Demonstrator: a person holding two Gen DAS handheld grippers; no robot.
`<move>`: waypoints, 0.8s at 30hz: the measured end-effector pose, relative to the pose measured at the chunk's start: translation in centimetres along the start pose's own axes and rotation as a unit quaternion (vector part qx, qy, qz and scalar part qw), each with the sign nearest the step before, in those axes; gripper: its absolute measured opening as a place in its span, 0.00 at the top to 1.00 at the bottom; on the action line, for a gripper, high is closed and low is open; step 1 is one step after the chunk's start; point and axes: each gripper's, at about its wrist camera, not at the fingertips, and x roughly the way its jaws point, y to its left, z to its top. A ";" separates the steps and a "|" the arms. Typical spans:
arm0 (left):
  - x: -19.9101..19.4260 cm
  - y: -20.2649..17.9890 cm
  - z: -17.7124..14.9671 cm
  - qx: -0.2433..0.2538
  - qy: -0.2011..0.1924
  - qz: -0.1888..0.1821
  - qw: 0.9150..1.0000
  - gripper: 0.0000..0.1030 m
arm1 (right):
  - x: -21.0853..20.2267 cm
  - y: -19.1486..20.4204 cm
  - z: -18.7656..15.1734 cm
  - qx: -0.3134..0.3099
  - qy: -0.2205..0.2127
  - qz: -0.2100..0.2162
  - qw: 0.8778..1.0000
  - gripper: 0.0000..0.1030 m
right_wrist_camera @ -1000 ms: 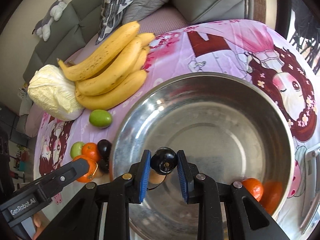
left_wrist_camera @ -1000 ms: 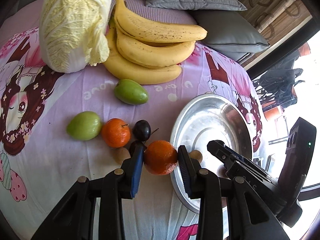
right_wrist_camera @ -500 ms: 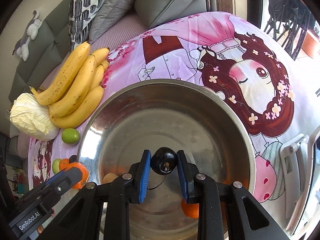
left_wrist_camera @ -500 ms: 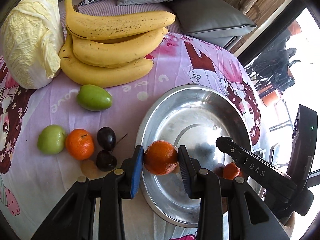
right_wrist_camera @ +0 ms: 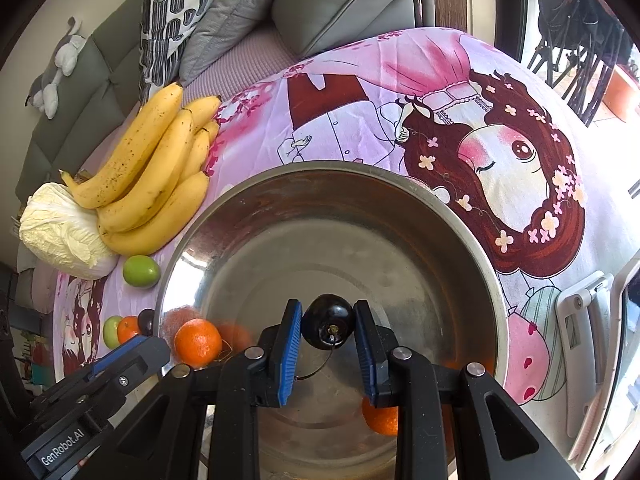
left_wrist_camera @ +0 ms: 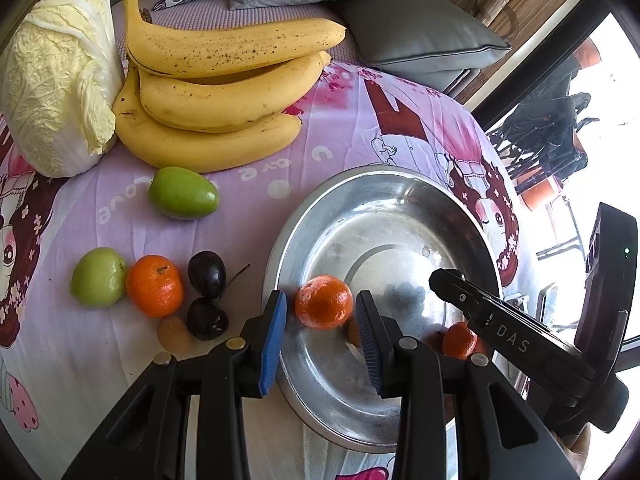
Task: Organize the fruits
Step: 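Open the right gripper to drop the cherry while the left gripper releases the tangerine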
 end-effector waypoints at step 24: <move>-2.3 5.4 -0.6 -0.101 -0.010 0.103 0.990 0.29 | 0.0 2.1 -0.5 -0.064 0.013 -0.023 0.998 0.13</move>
